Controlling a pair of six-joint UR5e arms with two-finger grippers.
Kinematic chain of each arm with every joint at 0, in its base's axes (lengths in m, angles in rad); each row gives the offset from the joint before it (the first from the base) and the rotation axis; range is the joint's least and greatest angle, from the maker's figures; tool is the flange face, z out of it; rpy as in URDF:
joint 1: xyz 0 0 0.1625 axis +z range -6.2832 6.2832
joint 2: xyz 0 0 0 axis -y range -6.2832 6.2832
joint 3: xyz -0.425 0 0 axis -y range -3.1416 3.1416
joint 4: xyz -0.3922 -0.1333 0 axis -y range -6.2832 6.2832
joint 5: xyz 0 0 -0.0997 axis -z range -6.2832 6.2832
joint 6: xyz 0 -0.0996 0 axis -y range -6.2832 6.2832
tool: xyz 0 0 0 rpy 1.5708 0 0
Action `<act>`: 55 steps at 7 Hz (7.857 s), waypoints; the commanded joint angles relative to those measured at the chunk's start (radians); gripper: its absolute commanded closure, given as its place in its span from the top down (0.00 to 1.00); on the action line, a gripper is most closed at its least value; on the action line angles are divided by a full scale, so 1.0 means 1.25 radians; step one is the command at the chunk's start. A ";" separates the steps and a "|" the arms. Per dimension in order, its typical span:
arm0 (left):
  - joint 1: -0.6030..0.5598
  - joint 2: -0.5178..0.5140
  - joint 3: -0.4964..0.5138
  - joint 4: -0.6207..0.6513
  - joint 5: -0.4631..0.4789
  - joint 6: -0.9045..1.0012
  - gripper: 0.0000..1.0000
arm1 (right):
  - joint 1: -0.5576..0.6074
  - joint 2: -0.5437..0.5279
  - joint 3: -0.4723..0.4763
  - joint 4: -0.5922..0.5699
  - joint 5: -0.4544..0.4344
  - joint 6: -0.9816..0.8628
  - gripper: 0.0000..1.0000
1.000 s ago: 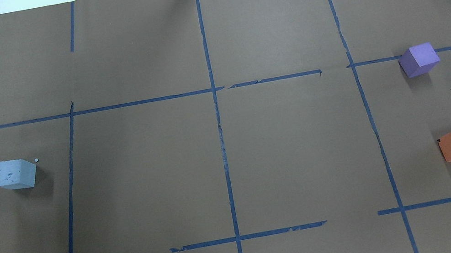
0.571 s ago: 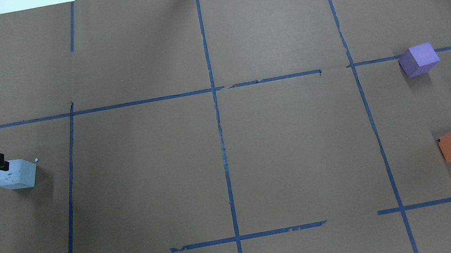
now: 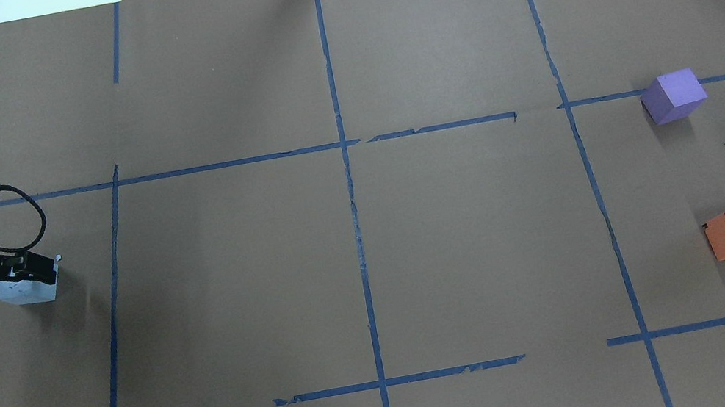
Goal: Place blue block between orange and purple blocks
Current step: 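Lower the left gripper onto the light blue cube and grasp it, then carry the light blue cube with the left gripper to the table center and release it, then grasp the light blue cube with the right gripper while the left gripper withdraws, then carry the light blue cube with the right gripper between the purple and orange cubes, then open the right gripper and lift it away from the light blue cube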
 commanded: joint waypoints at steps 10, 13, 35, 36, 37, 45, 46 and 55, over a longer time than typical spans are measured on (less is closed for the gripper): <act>0.271 -0.639 0.211 0.231 0.163 -0.312 0.02 | -0.031 0.012 0.001 0.001 0.004 0.011 1.00; 0.272 -0.752 0.362 0.232 0.164 -0.309 0.37 | -0.042 0.012 0.001 0.001 0.004 0.012 1.00; 0.081 -0.243 -0.248 0.314 0.071 -0.117 1.00 | -0.819 0.859 -0.355 0.058 -0.464 0.939 0.04; 0.080 -0.243 -0.248 0.314 0.072 -0.117 1.00 | -0.780 0.809 -0.276 0.049 -0.411 0.939 0.03; 0.079 -0.243 -0.248 0.314 0.072 -0.117 1.00 | -0.720 0.663 -0.112 0.050 -0.345 0.926 0.03; 0.080 -0.209 -0.281 0.315 0.073 -0.123 1.00 | -0.425 0.179 -0.012 0.081 -0.147 0.531 0.11; 0.079 -0.209 -0.281 0.315 0.073 -0.125 1.00 | -0.426 0.201 -0.065 0.104 -0.147 0.534 0.11; 0.053 -0.151 -0.290 0.318 0.075 -0.068 1.00 | -0.390 0.063 0.005 0.335 -0.144 0.587 1.00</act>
